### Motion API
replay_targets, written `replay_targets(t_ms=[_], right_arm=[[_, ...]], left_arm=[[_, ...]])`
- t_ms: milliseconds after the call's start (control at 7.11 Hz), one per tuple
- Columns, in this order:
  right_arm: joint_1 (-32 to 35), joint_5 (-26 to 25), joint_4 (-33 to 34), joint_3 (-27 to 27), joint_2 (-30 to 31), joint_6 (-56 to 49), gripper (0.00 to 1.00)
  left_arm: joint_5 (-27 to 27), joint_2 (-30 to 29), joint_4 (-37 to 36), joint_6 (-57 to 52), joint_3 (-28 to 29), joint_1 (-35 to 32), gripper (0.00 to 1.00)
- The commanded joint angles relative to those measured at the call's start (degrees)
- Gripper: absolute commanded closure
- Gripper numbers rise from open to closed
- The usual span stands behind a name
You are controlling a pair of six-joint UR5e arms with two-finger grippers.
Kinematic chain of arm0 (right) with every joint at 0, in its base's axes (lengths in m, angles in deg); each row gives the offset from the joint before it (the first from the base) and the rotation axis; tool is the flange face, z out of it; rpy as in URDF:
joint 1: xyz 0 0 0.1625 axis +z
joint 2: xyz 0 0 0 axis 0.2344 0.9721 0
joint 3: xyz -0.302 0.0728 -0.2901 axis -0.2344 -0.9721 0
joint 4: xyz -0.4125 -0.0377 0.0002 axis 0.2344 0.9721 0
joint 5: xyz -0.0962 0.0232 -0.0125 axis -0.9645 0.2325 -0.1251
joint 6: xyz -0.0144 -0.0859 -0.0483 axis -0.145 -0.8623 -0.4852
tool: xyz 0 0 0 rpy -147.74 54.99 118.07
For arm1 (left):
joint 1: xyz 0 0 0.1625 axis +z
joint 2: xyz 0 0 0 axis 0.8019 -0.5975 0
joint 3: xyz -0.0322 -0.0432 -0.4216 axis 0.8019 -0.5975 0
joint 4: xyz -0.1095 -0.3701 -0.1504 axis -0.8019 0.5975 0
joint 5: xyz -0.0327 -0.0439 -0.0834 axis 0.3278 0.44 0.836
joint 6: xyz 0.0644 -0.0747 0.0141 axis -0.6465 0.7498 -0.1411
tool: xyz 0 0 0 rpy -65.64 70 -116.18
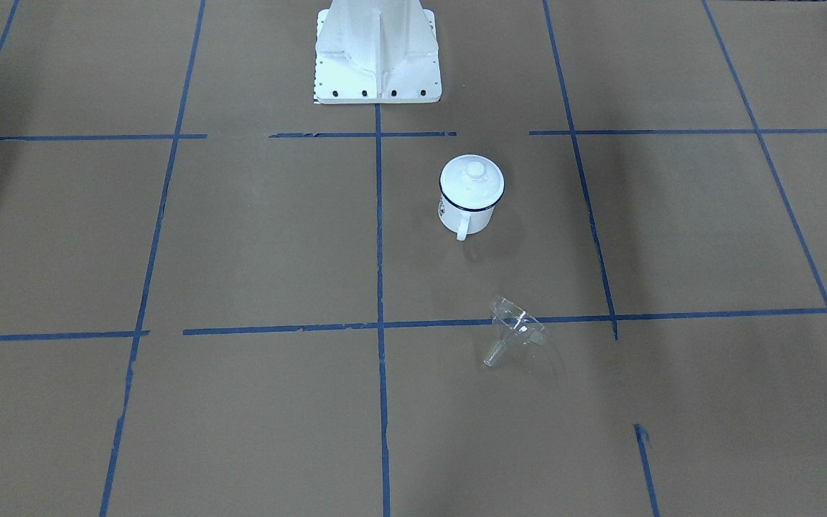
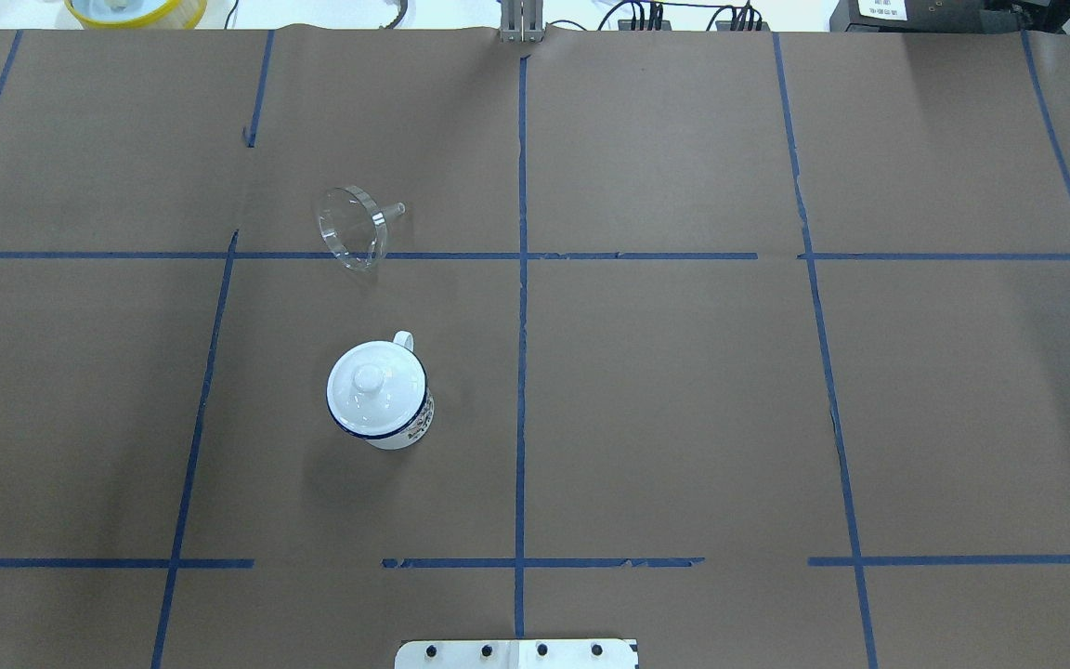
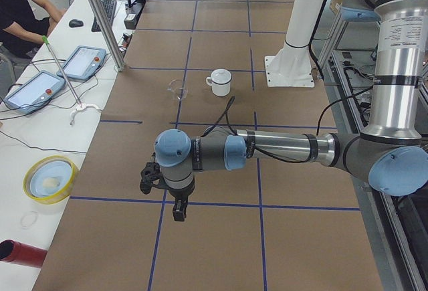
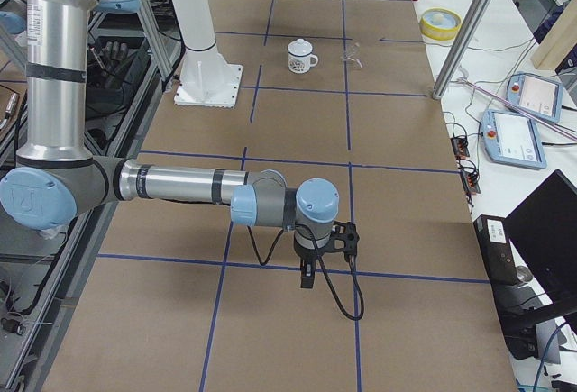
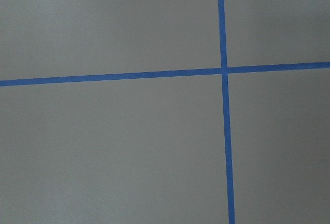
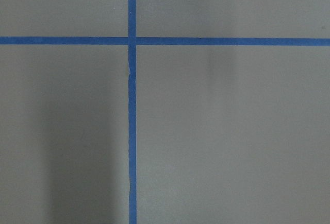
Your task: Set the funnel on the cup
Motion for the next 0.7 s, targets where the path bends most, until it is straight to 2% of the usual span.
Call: replay_targets(t_ms=[0, 281, 563], right_arm=[[0.0, 0.0, 0.0, 0.01, 0.0, 0.0, 0.0], [0.0, 0.0, 0.0, -0.07, 0.0, 0.0, 0.0], [0.0, 0.0, 0.0, -0.07, 0.0, 0.0, 0.0]], left_arm=[[-0.04, -0.84, 0.1, 2.8, 0.21, 0.05, 0.0], [-1.7, 0.11, 1.5, 6.51, -3.54, -0.04, 0.0], [-0.67, 0.3, 1.77, 9.04, -5.49, 0.48, 0.0]])
